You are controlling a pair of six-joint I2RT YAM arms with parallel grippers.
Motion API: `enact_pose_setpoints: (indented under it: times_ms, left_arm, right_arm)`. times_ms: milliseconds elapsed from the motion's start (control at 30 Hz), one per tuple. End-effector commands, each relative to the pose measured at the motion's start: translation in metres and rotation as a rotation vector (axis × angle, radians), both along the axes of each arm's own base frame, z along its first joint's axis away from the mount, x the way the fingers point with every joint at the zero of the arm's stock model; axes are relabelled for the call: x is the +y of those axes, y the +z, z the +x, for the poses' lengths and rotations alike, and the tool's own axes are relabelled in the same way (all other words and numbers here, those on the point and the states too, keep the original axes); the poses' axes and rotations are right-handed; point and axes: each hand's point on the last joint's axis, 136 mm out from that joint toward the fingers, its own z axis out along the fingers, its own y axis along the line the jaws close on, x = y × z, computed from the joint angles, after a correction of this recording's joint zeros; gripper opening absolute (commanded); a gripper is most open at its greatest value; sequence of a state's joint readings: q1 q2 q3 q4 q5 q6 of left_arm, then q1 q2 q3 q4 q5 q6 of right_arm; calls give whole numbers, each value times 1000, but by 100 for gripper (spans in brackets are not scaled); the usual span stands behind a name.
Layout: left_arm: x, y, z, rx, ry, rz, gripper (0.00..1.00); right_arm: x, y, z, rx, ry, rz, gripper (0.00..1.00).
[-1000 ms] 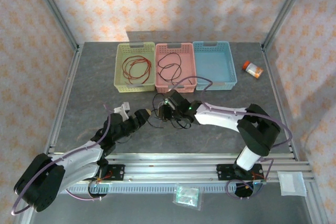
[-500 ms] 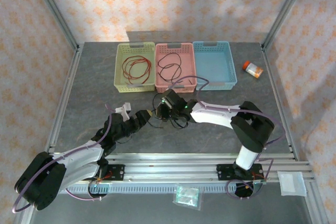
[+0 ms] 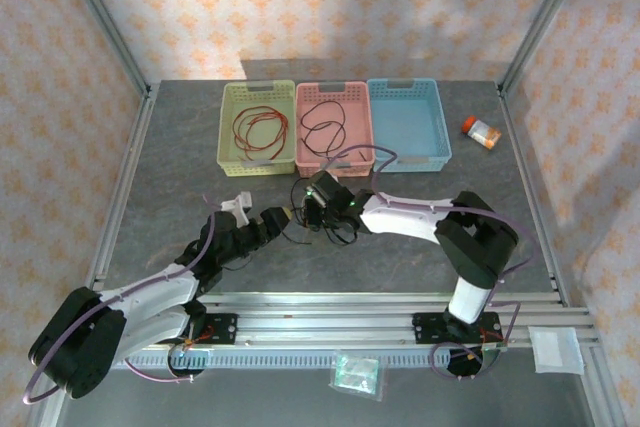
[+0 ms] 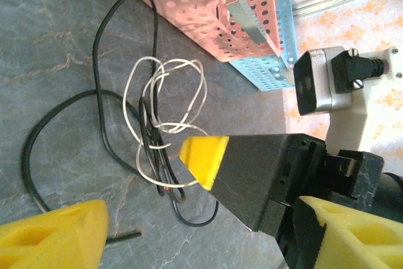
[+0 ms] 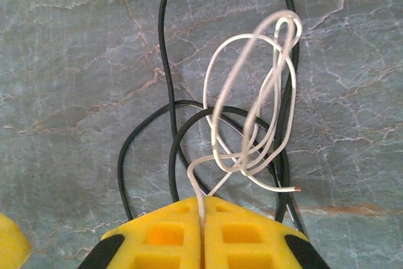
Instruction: Untangle the cables
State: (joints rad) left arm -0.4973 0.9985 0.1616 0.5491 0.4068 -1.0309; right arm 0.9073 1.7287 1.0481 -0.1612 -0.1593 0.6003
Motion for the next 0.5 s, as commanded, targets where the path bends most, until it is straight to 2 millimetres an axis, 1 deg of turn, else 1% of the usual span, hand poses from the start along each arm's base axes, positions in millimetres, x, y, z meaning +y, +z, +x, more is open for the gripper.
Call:
enact_pose_setpoints:
  times_ms: [0,167,267,400,467]
  left_arm:
    - [1,5,10,-34,9,61,77]
    - [-4,6,22,-39,7,99,78]
    - [-6,9,27,-46,8,103,79]
    - [-10,11,32,-55,-3,107,83]
    - [-13,12,33,-59,-16,107,84]
  right_arm:
    - [-5,41,5,-86,-18,26,5]
    - [-7,73,1,-141,33,50,0]
    - [-6,89,-4,-167,86,64,0]
    - [-8,119,-7,-240,149,69,0]
    - [-8,129,-9,-260,182,70,0]
